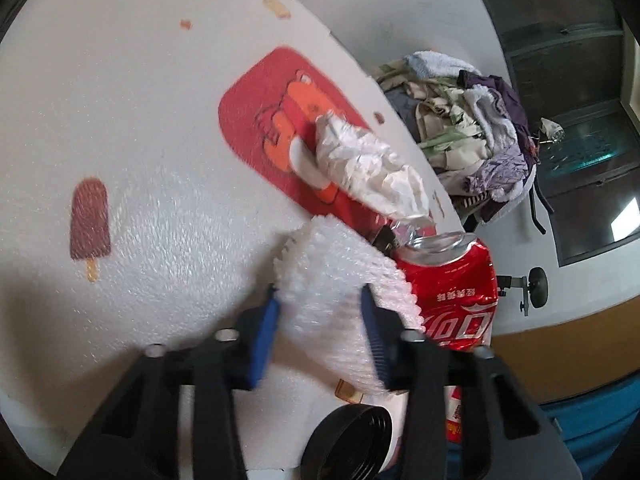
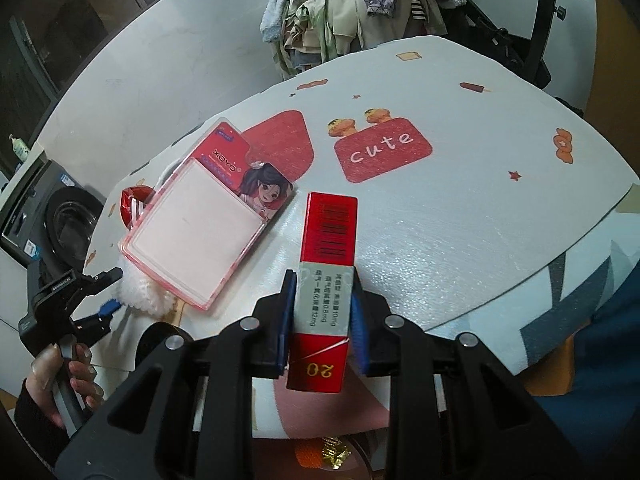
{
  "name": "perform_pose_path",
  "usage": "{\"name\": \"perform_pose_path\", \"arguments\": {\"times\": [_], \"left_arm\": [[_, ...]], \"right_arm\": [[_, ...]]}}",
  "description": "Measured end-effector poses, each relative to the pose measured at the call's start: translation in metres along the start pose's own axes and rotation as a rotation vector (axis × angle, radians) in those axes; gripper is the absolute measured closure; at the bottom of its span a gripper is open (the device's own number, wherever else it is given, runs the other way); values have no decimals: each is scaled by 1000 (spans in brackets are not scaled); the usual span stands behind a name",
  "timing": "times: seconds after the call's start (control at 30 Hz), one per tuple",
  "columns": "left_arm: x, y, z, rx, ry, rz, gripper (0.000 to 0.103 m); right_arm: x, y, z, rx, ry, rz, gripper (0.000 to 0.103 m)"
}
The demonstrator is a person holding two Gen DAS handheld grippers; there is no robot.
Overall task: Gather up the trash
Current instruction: 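Grasp the red cigarette box with the right gripper while the left gripper grasps the white foam net, then lower the white foam net and red cigarette box into the brown bin and release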
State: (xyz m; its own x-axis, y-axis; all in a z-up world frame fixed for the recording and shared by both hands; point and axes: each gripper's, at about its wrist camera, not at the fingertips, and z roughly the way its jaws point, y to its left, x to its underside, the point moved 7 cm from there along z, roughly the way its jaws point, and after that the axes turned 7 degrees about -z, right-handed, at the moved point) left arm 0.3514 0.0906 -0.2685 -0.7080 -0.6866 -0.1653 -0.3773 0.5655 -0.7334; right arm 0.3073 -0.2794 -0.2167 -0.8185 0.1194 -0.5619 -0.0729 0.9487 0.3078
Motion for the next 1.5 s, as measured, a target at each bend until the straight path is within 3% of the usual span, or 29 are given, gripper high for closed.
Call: {"name": "perform_pose_path", "arguments": {"times": [0.23,0.4,0.63,1.03,1.5], "left_arm": [[-11,-52,-54,4,-115,280,82],[0,-81,-96,-17,-159,434,82],[31,-81,-139,-14,-177,511,82],[119,-49,-182,-1,-154,601,82],[193,-9,-166,1,-75,754,82]], "right_arm": [[-1,6,-12,-4,-29,-17,76],[2,17,-25,-26,-48,-29,76],[14,36,-44,-45,-58,-79,76],[47,57,-84,-72,-81,-161,76],[91,59,-83,-88,-55,-243,76]]}}
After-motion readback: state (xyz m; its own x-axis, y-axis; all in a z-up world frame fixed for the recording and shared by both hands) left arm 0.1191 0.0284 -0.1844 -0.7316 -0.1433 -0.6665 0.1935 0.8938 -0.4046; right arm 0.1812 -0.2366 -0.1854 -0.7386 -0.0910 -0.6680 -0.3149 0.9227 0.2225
